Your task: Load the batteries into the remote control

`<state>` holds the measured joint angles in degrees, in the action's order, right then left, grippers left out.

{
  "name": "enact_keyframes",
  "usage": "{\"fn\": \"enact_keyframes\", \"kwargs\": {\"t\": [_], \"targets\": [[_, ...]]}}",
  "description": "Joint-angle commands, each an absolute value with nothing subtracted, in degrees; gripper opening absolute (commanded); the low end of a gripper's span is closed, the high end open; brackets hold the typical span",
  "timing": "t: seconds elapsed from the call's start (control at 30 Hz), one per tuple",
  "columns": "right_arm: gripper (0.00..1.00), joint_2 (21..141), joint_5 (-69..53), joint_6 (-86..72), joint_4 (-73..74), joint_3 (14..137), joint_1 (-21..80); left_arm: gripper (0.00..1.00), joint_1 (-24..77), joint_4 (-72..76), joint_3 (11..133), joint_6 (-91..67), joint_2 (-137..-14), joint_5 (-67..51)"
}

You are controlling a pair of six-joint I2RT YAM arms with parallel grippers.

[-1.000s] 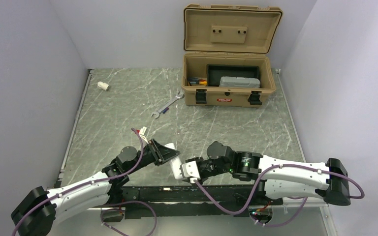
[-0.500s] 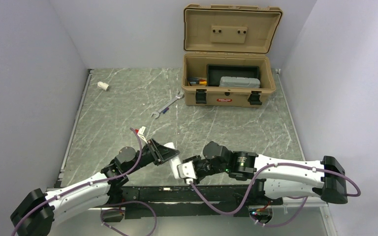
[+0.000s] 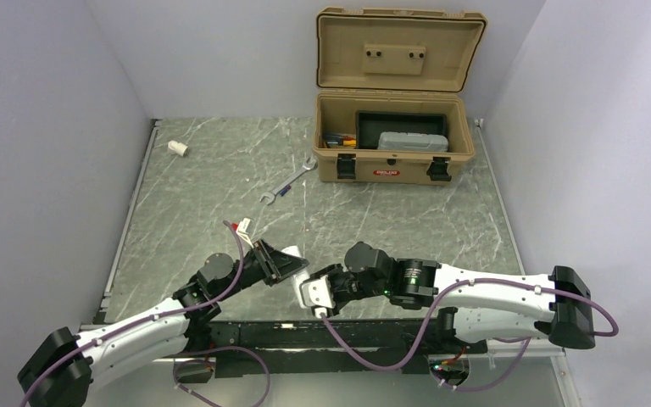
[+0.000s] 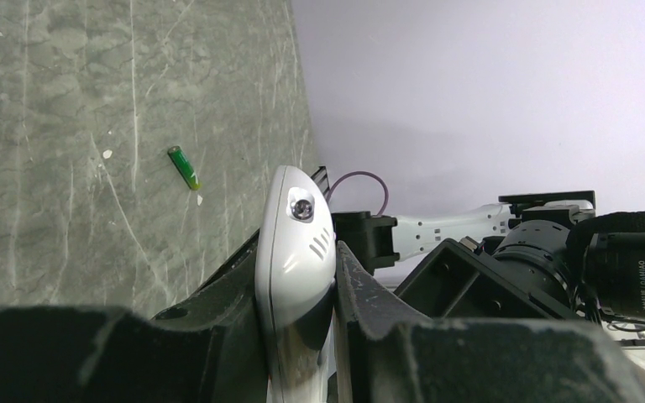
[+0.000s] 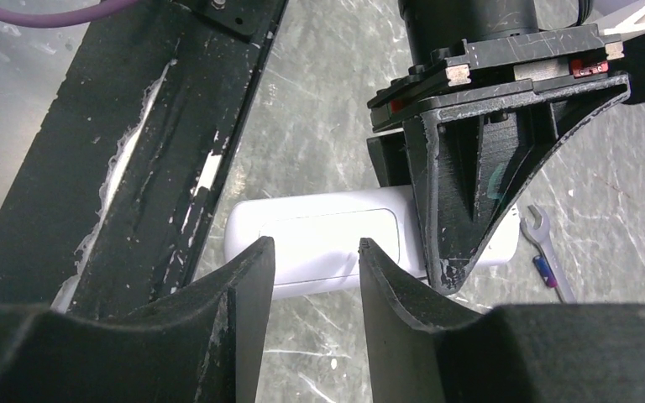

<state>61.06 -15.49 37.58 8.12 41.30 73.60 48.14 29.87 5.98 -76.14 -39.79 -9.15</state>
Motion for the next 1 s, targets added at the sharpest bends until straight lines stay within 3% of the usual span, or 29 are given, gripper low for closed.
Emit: {"fn": "enact_keyframes", "kwargs": {"t": [0.0, 0.97], "targets": [[0.44, 61.02, -14.06, 39.3, 8.57, 43.54, 73.57, 0.0, 48.1, 31.56, 6.92, -76.61, -38.61, -9.49], [0.45, 59.5, -18.98, 36.89, 7.89, 42.65, 73.52, 0.0, 48.11, 32.08, 7.29, -76.45, -40.17, -9.73]]}}
